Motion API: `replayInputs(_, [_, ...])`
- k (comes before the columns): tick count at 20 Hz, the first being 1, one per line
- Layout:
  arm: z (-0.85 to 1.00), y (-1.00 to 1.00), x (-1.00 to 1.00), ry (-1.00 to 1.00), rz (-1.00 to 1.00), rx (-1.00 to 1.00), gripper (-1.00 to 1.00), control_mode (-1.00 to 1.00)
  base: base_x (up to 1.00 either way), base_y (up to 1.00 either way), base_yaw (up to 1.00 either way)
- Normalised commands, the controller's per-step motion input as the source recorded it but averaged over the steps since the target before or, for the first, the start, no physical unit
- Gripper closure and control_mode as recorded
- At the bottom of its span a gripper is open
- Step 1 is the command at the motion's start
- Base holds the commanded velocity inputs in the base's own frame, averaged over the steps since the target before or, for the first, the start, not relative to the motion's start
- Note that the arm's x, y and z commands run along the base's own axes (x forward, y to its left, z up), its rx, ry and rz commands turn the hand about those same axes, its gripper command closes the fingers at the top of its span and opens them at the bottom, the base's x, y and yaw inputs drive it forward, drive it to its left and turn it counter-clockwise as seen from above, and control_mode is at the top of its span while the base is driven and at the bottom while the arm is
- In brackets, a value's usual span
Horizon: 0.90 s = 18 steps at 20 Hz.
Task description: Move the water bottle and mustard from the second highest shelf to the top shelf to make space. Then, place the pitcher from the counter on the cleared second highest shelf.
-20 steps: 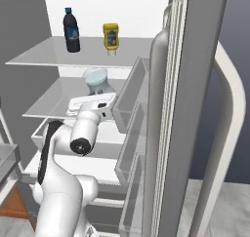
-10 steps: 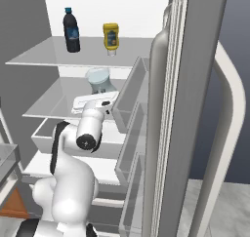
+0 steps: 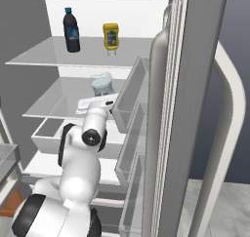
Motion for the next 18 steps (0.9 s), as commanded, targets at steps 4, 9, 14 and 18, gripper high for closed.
replayInputs(4, [-0.07,0.09,0.57,0.07,0.0,0.0,1.0,-1.0,0.0,0.0,0.0])
replayInputs(9, [-0.07,0.14,0.61,0.07,0.0,0.0,1.0,-1.0,0.0,0.0,0.0])
replayInputs(14, [-0.11,0.21,0.51,0.04,0.0,0.0,-1.0,-1.0,0.0,0.0,0.0])
replayInputs(18, [-0.03,0.05,0.13,0.0,0.0,0.0,-1.0,-1.0,0.0,0.0,0.0])
